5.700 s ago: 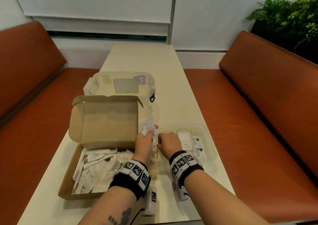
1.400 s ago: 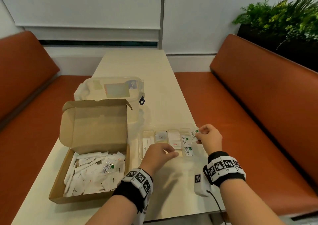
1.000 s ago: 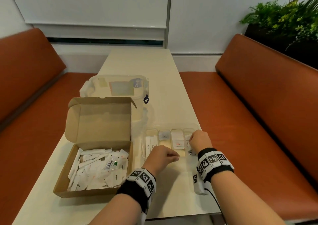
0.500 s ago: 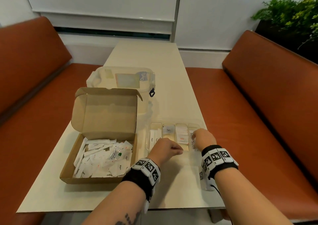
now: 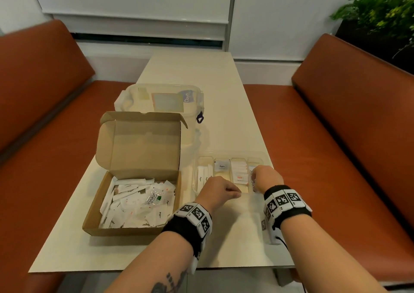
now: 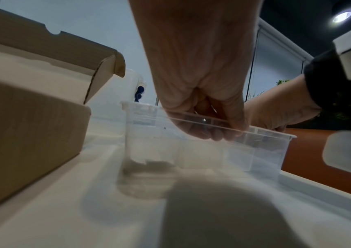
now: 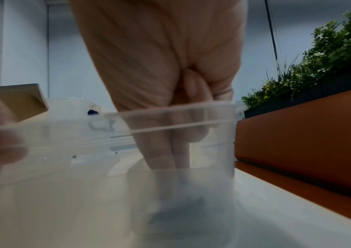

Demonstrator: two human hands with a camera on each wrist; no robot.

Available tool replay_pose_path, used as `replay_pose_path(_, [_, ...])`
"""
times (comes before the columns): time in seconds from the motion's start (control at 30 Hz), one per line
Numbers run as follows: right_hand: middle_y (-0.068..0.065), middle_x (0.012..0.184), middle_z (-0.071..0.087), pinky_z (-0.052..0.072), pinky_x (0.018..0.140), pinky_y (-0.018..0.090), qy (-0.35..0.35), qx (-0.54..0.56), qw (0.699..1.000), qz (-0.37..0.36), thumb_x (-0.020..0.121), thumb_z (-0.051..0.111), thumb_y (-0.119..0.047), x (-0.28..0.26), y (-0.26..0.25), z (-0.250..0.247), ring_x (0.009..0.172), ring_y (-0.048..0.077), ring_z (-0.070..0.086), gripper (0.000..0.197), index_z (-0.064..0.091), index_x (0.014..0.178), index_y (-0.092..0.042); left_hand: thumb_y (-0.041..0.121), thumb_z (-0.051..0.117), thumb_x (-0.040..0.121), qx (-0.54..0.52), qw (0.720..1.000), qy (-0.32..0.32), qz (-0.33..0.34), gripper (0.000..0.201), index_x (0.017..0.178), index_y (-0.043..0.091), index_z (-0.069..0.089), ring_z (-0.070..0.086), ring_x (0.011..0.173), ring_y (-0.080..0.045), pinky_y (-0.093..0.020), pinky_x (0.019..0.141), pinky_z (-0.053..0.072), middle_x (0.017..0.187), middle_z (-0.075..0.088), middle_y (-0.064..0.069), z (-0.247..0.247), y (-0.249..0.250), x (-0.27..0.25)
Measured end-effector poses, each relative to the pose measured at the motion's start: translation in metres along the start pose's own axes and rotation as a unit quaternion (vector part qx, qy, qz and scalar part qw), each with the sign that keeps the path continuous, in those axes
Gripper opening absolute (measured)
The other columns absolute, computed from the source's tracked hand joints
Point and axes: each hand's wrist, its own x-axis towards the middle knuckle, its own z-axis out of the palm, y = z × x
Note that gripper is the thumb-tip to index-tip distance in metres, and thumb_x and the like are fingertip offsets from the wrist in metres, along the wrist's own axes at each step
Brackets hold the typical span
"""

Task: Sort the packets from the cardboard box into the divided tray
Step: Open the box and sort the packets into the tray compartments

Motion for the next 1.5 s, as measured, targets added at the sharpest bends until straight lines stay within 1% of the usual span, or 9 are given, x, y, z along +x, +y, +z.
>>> replay_pose_path(0.3, [0.005,0.111,0.065,0.05,0.081,0.032,0.068,0.074,0.995,0.011,0.088,0.047,-0.003,-0.014,-0.006,-0.002,0.099,0.023,0.061,0.03,0.064,0.11,-0.015,0.021,0.072,0.082,0.008,1.0,0.0,0.002,0.018,0.098,0.012,0.076,0.06,0.084,-0.003,-0.002,0.068,0.037,0.1,0.073,-0.002,-0.002,0.001,0.0])
replay_pose_path(0.47, [0.002,0.107,0.066,0.048,0.076,0.029,0.138,0.155,0.978,-0.008,0.087,0.053,-0.011,-0.027,-0.019,-0.021,0.094,0.019,0.061,0.024,0.065,0.108,-0.015,0.023,0.073,0.081,0.004,1.0,-0.016,0.004,0.024,0.101,0.01,0.073,0.064,0.096,-0.014,-0.017,0.081,0.044,0.102,0.072,-0.006,-0.004,0.004,-0.005])
replay_pose_path(0.57, [0.002,0.098,0.067,0.045,0.072,0.027,0.177,0.22,0.958,-0.041,0.087,0.056,-0.015,-0.038,-0.042,-0.035,0.087,0.019,0.06,0.018,0.066,0.102,-0.015,0.033,0.076,0.077,-0.073,0.997,0.028,0.016,0.035,0.106,0.014,0.071,0.062,0.095,-0.007,-0.017,0.085,0.047,0.105,0.07,0.001,-0.017,0.008,-0.013])
replay_pose_path(0.7, [0.001,0.084,0.065,0.038,0.069,0.023,0.2,0.289,0.932,-0.09,0.087,0.06,-0.016,-0.051,-0.087,-0.039,0.078,0.015,0.055,0.012,0.069,0.094,-0.013,0.025,0.07,0.084,-0.138,0.98,0.143,0.018,0.021,0.102,0.014,0.071,0.062,0.081,-0.001,-0.01,0.074,0.048,0.095,0.071,0.001,-0.066,0.005,-0.026])
replay_pose_path(0.8, [-0.001,0.078,0.063,0.038,0.066,0.021,0.134,0.321,0.928,-0.132,0.086,0.061,-0.017,-0.063,-0.129,-0.027,0.073,0.013,0.055,0.008,0.069,0.089,-0.014,0.018,0.065,0.088,-0.14,0.954,0.264,-0.034,0.012,0.098,0.015,0.07,0.064,0.085,-0.013,-0.027,0.078,0.054,0.091,0.069,-0.001,-0.115,-0.017,-0.044])
replay_pose_path(1.0, [-0.005,0.079,0.058,0.047,0.069,0.026,-0.043,0.251,0.939,-0.231,0.085,0.064,-0.017,-0.089,-0.215,0.013,0.077,0.014,0.057,0.006,0.065,0.09,-0.016,0.015,0.06,0.088,-0.028,0.876,0.434,-0.207,0.023,0.11,0.013,0.064,0.061,0.102,-0.028,-0.036,0.087,0.051,0.112,0.066,-0.007,-0.185,-0.091,-0.099])
replay_pose_path(1.13, [0.005,0.106,0.064,0.047,0.086,0.029,-0.094,0.152,0.944,-0.279,0.083,0.067,-0.017,-0.094,-0.261,0.03,0.096,0.018,0.059,0.024,0.065,0.107,-0.015,0.026,0.065,0.085,0.023,0.866,0.406,-0.29,0.035,0.116,0.011,0.064,0.057,0.112,-0.029,-0.037,0.092,0.048,0.12,0.063,-0.007,-0.198,-0.116,-0.126])
replay_pose_path(1.33, [0.009,0.124,0.056,0.047,0.092,0.033,-0.152,0.022,0.939,-0.309,0.076,0.074,-0.01,-0.09,-0.302,0.044,0.112,0.024,0.054,0.05,0.055,0.122,-0.013,0.008,0.06,0.082,-0.034,0.873,0.401,-0.275,0.016,0.086,0.006,0.076,0.064,0.09,-0.026,-0.027,0.073,0.049,0.091,0.073,-0.009,-0.202,-0.122,-0.134])
replay_pose_path(1.5, [0.014,0.133,0.042,0.042,0.101,0.043,-0.12,-0.051,0.965,-0.227,0.065,0.083,-0.04,-0.083,-0.307,0.054,0.123,0.032,0.043,0.087,0.039,0.133,-0.01,0.008,0.061,0.082,-0.06,0.877,0.397,-0.265,0.014,0.083,0.007,0.075,0.064,0.085,-0.023,-0.024,0.067,0.044,0.086,0.072,-0.007,-0.203,-0.127,-0.134])
